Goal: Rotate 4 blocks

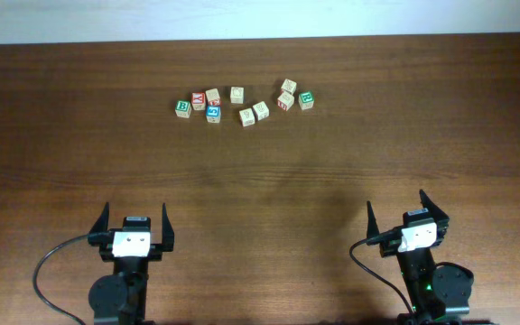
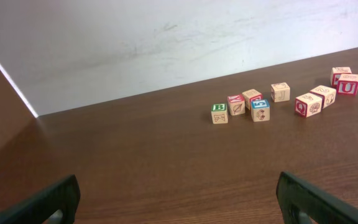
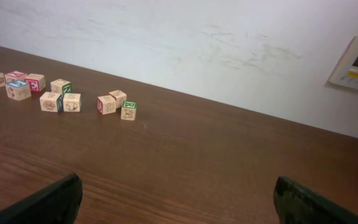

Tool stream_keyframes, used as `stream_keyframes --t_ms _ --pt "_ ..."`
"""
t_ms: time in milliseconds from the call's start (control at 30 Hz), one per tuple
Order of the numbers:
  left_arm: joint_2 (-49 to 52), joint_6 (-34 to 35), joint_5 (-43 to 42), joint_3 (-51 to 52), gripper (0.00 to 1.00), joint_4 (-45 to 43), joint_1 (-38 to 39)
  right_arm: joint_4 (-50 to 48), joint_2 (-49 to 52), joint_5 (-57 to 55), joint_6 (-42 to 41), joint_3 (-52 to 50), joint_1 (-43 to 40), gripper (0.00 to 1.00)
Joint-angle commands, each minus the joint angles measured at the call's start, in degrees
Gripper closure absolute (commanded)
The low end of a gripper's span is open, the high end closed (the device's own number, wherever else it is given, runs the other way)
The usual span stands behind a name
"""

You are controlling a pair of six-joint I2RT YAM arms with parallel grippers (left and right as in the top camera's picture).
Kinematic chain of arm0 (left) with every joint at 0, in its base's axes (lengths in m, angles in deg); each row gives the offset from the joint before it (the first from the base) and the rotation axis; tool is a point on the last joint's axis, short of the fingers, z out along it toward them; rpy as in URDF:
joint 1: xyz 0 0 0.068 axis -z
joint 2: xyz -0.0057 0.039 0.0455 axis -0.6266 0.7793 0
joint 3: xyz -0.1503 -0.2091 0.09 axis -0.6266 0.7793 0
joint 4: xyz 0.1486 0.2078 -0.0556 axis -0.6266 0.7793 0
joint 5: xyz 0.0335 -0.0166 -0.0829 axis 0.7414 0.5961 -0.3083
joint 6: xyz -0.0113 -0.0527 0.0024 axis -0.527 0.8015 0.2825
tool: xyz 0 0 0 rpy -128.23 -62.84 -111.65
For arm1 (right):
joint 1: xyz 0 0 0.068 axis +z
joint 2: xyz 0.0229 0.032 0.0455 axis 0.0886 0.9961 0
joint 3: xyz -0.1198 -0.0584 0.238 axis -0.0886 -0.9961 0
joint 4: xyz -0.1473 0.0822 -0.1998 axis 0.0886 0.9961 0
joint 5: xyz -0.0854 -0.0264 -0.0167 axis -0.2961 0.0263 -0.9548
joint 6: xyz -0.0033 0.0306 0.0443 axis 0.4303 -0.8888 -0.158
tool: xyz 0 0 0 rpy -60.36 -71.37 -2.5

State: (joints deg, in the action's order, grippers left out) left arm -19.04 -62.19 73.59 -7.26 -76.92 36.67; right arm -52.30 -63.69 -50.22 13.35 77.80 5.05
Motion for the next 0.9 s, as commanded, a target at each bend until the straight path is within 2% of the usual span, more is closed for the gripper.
stream_keyframes --t_ms 0,467,600,633,700,867 --pt "-0.48 -0.92 -0.46 0.2 0.01 0.26 -0.28 0.04 -0.11 0.72 -0.22 -0.46 -0.37 0.02" --pt "-0.48 -0.9 -0.66 0.2 0.01 0.26 -0.28 0.24 -0.11 -2.45 0.0 -0.46 -0.37 0.02" --pt "-0.48 -0.85 -1.36 0.15 0.01 -0.17 -0.28 -4.42 -0.11 -0.15 -0.52 -0.46 -0.37 0.02" --pt "-0.48 3.1 -1.29 0.15 0.01 -1.66 -0.28 -6.88 -0.11 -0.11 -6.4 -0.46 -0.37 0.02" --pt "-0.48 8.07 -1.29 -0.66 0.01 -2.75 -0.28 -7.3 -0.11 2.47 -10.64 -0.46 -0.37 0.02" --pt "1.77 10.8 -1.31 -5.14 0.01 -0.81 -0.28 -7.23 0.07 5.09 -10.6 2.58 -0.37 0.02"
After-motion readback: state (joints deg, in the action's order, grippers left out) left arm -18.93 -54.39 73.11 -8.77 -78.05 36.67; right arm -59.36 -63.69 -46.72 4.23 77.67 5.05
